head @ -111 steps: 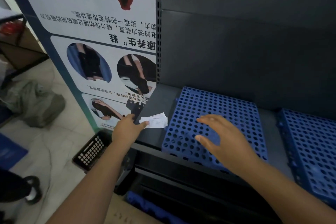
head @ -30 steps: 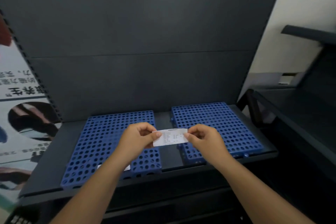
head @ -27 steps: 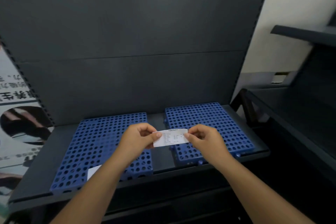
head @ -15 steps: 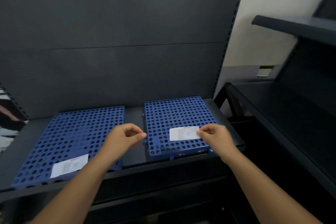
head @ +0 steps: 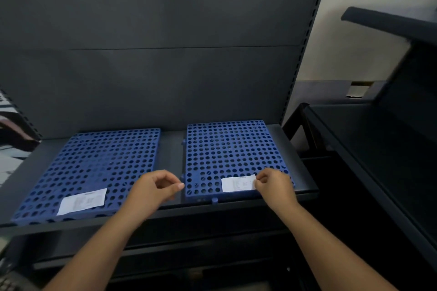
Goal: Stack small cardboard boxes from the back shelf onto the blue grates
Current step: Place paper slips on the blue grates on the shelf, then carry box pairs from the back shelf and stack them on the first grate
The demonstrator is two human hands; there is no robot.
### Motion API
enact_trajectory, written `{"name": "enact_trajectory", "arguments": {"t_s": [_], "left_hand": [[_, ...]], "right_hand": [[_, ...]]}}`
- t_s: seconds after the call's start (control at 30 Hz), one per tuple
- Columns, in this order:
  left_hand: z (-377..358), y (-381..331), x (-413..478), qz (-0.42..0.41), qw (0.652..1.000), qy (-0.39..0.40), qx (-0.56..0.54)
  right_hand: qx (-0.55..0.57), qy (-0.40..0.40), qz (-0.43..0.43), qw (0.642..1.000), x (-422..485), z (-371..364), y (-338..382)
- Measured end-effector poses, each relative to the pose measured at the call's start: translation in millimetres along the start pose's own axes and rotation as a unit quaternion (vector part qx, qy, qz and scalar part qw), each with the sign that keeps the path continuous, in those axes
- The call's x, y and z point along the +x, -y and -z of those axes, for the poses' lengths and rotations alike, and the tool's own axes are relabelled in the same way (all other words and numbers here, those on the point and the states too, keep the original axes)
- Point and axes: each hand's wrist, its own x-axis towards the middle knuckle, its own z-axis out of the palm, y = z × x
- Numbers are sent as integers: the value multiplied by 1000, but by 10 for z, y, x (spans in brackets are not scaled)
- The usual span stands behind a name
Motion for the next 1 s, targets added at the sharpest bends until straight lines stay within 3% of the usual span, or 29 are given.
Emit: {"name": "enact_trajectory", "arguments": {"t_s": [0.37,0.63,0.8,1.0], "left_hand": [[-144,-140,-118,-20,1000,-3,1],[-277,-564,-53,-128,990,56,7],[-331,-944,51,-246,962,116,-12],[-536,-1475,-58,-404,889,214,-19]], "right_hand": [[22,-24,65,997,-73,182,-84],[33,-87,123,988,-383,555,52],[-14,-176,124,976,-758,996,130],[-72,-330,83,938,-1567,1548,202]]}}
